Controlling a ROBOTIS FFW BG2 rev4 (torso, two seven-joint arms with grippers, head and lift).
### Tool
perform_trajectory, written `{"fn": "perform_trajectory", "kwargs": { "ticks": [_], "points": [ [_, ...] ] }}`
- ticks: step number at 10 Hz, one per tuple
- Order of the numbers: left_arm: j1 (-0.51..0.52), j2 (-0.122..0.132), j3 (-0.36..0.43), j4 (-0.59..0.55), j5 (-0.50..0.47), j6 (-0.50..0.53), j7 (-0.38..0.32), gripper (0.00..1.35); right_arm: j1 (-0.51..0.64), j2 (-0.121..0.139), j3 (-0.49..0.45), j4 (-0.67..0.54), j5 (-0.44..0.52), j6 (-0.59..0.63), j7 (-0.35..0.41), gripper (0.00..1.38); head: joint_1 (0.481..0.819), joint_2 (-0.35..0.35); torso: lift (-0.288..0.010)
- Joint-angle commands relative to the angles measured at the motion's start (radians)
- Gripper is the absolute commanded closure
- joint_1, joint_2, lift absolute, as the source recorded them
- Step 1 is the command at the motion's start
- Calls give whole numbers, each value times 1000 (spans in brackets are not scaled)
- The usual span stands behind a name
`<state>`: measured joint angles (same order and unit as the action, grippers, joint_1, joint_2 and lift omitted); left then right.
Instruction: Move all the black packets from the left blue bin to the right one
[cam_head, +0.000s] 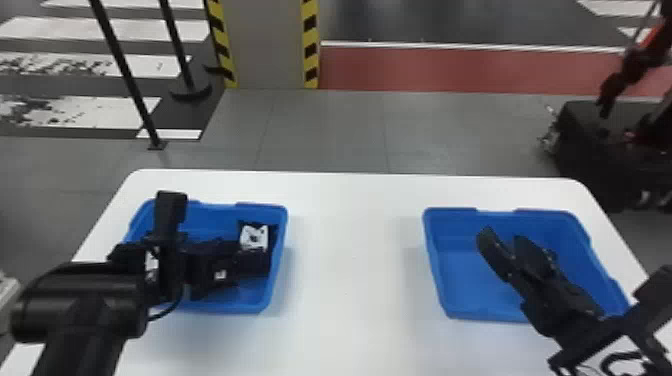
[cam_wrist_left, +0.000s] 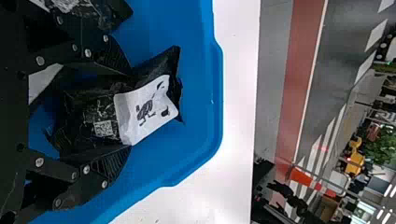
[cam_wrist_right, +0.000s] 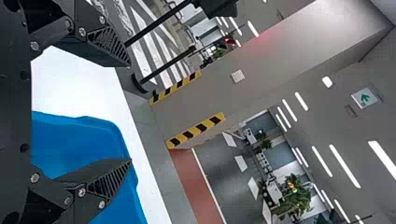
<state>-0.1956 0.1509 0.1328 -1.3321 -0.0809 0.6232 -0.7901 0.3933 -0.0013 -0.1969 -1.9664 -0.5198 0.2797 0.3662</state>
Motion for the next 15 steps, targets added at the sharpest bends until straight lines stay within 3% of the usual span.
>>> {"fn": "perform_trajectory", "kwargs": {
  "ticks": [1,2,3,6,9,13,15],
  "points": [
    [4,-5,-1,-2,16,-37,-18,1118,7,2,1,-1,-2,2,0,326,695,7,-110],
    [21,-7,-1,-34,24,-22,-23,1208,9,1,1,-1,-5,5,2,326,695,-2,-110],
    [73,-5,2,-115,46,-22,-29,1205,9,2,5,-3,-8,7,4,326,695,-8,-110],
    [281,-5,50,-498,78,113,-61,1205,17,1,25,-28,-14,22,19,326,695,-4,-110],
    [436,-7,82,-802,112,224,-104,1205,14,2,59,-35,-48,29,33,326,695,12,-110],
    [443,-30,22,-854,239,194,-150,1205,-20,2,109,-33,-80,86,83,326,695,-6,-110],
    [412,-28,-25,-768,349,123,-170,1205,-57,1,116,7,-94,115,132,329,695,-14,-110]
  ]
}}
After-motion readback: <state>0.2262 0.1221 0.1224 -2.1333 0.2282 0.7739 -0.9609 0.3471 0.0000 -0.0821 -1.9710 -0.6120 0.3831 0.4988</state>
